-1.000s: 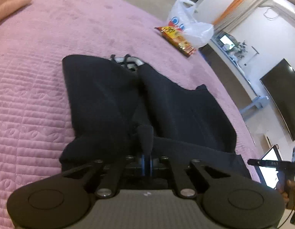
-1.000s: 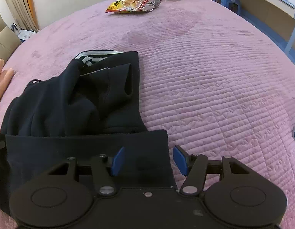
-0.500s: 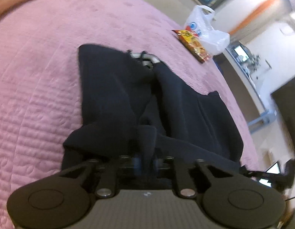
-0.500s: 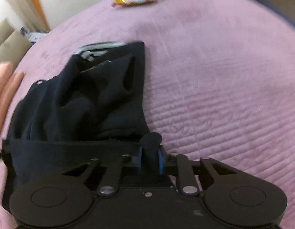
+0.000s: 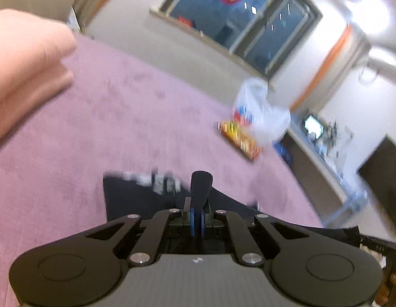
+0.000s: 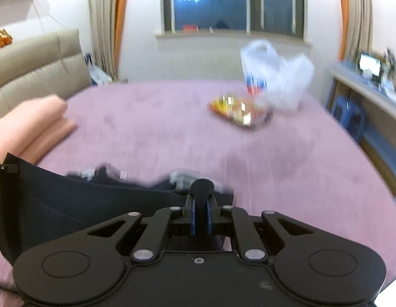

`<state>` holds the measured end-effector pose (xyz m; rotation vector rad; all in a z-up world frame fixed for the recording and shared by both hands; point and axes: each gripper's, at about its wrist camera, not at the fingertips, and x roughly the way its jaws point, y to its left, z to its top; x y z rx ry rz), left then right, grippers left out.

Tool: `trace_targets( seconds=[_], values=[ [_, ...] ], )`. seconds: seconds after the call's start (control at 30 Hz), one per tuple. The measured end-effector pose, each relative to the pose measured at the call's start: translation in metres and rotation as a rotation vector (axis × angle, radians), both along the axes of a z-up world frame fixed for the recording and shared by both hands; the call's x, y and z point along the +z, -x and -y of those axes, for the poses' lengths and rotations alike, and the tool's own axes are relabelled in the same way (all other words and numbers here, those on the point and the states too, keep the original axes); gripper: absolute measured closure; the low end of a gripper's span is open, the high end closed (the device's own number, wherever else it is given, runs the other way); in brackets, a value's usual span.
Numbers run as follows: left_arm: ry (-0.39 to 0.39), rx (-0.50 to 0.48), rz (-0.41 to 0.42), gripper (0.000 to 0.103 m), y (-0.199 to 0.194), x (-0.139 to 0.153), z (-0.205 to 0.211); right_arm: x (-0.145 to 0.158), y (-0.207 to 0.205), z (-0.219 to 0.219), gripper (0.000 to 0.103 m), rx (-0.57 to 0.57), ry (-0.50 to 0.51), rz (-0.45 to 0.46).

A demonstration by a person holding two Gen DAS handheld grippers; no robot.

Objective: Fold large clothes

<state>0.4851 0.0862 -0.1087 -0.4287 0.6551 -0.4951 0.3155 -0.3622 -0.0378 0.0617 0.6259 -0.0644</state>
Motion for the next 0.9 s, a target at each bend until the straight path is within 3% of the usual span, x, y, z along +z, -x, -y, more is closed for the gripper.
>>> trace_targets(
  seconds=[0.1,0.23,0.3,0.4,0.47,0.53,0.57,0.7,0.77,0.83,0.9],
  values=[
    [-0.01,0.031,0.056,0.098,-0.039,0.003,0.004,-0.003,-0.05,0.011,0.092,0.026,-0.003,0.059],
    [-0.065,0.114,0.062,0.098,-0.105,-0.025,0.025,-0.043,-0.139,0.025,0.093,-0.002,-0.026,0.065],
    [-0.108,0.119,0.015,0.098,-0.134,-0.051,0.038,-0.079,-0.183,0.027,0.093,-0.017,-0.027,-0.016],
    [-0.272,0.119,-0.095,0.098,-0.168,-0.1,0.064,-0.134,-0.219,0.026,0.093,-0.039,-0.033,-0.194],
    [-0.299,0.113,-0.143,0.097,-0.177,-0.125,0.071,-0.167,-0.229,0.029,0.093,-0.07,-0.041,-0.296],
    [-0.31,0.122,-0.146,0.093,-0.18,-0.137,0.075,-0.183,-0.23,0.029,0.091,-0.086,-0.05,-0.324],
    [-0.311,0.13,-0.147,0.087,-0.181,-0.136,0.074,-0.184,-0.231,0.026,0.09,-0.089,-0.034,-0.318],
    [-0.297,0.195,-0.153,0.083,-0.178,-0.123,0.063,-0.17,-0.23,0.028,0.074,-0.072,-0.05,-0.322],
    [-0.326,0.234,-0.086,0.084,-0.165,-0.1,0.06,-0.135,-0.209,0.028,0.075,-0.03,-0.082,-0.196],
    [-0.275,0.198,0.0,0.084,-0.143,-0.072,0.065,-0.098,-0.191,0.008,0.075,0.047,-0.03,-0.102],
    [-0.238,0.138,0.028,0.084,-0.128,-0.059,0.079,-0.079,-0.184,-0.02,0.081,0.131,-0.012,-0.072]
  ],
)
